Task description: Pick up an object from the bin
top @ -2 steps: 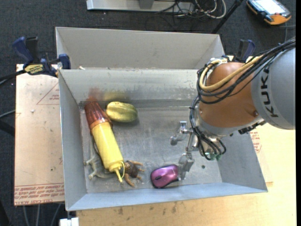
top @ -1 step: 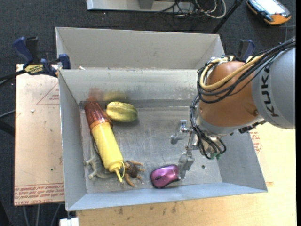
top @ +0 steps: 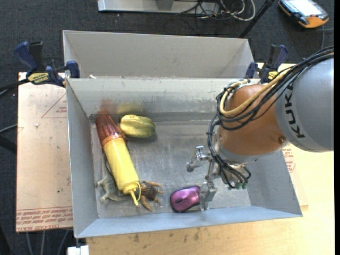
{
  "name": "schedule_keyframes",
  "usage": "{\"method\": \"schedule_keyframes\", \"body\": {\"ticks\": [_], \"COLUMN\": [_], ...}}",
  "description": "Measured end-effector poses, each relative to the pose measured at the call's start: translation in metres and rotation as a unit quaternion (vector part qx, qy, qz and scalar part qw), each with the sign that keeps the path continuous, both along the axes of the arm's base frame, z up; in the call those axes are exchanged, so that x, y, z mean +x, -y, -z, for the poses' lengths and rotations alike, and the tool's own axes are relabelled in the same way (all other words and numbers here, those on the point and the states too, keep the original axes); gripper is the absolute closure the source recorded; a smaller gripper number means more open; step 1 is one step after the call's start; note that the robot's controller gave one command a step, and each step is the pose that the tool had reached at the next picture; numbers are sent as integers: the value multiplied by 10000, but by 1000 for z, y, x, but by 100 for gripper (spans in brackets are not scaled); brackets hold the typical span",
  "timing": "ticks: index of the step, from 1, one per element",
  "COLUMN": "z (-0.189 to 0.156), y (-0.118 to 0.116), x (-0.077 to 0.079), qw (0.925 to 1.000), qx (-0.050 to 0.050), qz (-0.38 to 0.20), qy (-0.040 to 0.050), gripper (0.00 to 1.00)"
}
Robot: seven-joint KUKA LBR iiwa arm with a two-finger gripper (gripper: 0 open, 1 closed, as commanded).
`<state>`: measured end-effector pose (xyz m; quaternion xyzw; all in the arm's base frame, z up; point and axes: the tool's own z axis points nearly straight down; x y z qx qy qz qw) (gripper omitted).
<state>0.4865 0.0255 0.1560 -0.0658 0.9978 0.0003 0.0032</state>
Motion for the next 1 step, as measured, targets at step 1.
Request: {"method": "schedule_keyframes", "body": {"ticks": [1], "z": [36], "y": [-1], "x": [-4], "qw": [9995], "qx": [0], "qz": [-305], "qy": [-49], "gripper": [0]}}
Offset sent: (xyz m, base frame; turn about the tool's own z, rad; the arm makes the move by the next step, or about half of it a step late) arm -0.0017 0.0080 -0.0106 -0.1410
